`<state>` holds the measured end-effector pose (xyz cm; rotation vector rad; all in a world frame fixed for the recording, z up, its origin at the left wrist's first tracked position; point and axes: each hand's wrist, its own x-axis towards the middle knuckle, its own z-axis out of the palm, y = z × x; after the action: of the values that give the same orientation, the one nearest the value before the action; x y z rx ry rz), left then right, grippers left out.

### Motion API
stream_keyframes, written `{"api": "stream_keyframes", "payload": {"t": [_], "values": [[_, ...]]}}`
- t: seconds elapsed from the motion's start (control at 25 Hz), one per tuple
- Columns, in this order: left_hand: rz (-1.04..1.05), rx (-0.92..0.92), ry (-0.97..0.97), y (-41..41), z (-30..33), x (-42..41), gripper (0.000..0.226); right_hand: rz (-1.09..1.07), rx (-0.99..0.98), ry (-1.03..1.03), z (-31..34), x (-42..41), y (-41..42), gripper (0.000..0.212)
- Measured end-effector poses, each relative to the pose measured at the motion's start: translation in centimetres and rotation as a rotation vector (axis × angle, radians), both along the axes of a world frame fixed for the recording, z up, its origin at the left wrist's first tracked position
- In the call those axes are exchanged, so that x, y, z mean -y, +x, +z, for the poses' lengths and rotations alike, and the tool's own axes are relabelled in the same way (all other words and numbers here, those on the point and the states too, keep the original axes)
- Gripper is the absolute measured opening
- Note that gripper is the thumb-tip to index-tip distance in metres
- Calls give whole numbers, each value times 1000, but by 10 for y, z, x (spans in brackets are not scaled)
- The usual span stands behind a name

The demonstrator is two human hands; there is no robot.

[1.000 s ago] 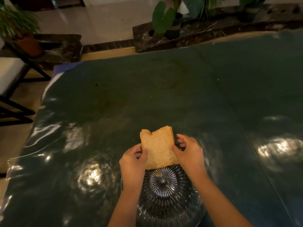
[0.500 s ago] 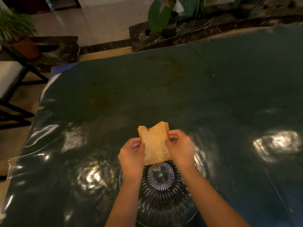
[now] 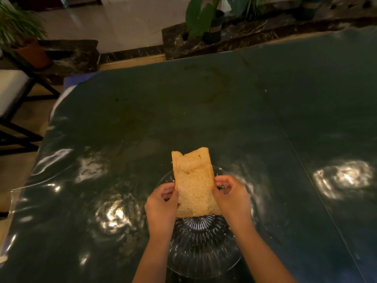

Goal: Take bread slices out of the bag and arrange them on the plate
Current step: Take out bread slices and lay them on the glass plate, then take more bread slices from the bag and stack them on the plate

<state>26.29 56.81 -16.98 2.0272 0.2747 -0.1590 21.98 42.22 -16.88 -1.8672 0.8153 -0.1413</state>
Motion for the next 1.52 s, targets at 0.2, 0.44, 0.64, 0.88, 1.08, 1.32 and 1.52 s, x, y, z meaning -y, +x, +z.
{"api": "stream_keyframes", "payload": {"t": [0.2, 0.44, 0.64, 0.88, 1.08, 1.32, 1.52], "values": [[-6, 49, 120, 5, -7, 1, 28, 82, 8, -140, -9, 3, 0, 28], [-14, -8, 48, 2, -7, 0, 28, 121, 46, -82, -9, 6, 3, 29], [-64, -69, 104, 7, 5, -3, 32, 177, -26, -24, -1, 20, 2, 34], [-145, -19, 103, -9, 75, 16, 32, 130, 66, 13, 63, 50, -28, 31], [-410, 122, 18, -58, 145, 80, 26, 54, 189, -37, 129, 98, -88, 28], [-675, 304, -40, -172, 208, 181, 26, -46, 320, -125, 196, 184, -221, 26], [-731, 366, -66, -292, 221, 271, 24, -69, 356, -165, 222, 266, -351, 29]]}}
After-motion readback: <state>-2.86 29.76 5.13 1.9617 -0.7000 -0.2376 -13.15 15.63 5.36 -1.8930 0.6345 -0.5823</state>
